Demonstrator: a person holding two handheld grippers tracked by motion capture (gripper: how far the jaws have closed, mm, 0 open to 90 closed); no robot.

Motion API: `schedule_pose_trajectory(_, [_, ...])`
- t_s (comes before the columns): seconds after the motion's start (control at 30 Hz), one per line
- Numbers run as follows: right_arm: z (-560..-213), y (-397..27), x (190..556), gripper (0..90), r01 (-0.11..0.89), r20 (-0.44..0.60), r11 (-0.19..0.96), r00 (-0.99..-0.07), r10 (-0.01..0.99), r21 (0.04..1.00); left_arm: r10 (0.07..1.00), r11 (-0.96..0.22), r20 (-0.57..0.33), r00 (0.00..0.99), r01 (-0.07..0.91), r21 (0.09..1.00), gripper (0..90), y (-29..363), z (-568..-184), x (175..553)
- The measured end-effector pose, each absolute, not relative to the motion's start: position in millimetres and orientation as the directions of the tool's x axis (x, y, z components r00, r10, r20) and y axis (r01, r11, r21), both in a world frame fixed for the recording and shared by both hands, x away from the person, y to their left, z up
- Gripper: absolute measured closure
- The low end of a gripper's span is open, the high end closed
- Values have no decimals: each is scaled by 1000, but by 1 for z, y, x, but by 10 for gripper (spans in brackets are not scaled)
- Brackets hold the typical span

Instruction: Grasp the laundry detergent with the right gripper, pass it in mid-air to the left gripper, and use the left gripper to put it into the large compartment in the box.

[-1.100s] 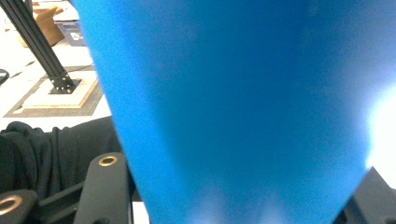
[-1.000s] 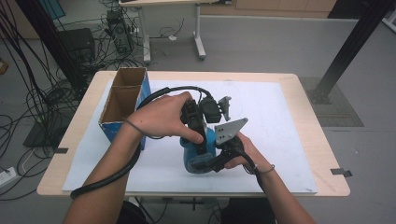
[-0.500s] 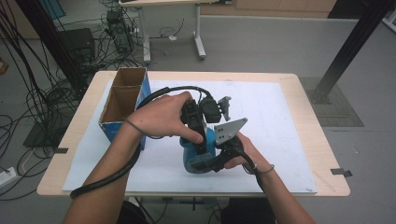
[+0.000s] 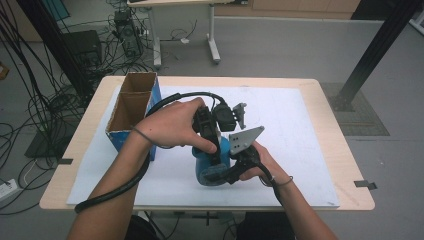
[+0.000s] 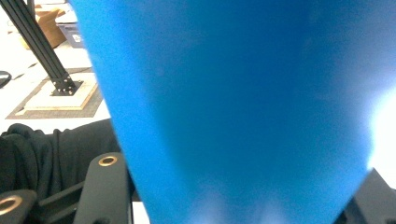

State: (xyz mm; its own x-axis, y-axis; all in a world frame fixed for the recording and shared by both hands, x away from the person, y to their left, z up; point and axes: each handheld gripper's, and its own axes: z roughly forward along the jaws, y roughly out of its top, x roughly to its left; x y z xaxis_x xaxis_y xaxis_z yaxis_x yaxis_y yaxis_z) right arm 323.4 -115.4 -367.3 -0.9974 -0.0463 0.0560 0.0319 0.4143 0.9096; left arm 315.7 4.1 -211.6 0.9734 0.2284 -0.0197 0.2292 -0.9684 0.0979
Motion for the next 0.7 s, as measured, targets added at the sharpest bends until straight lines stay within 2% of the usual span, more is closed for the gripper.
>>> schedule_pose_trajectory(0.7, [-367, -116, 324, 409, 35, 58, 411, -997, -44, 911, 230, -968, -8, 973, 229, 101, 356, 3, -212, 315])
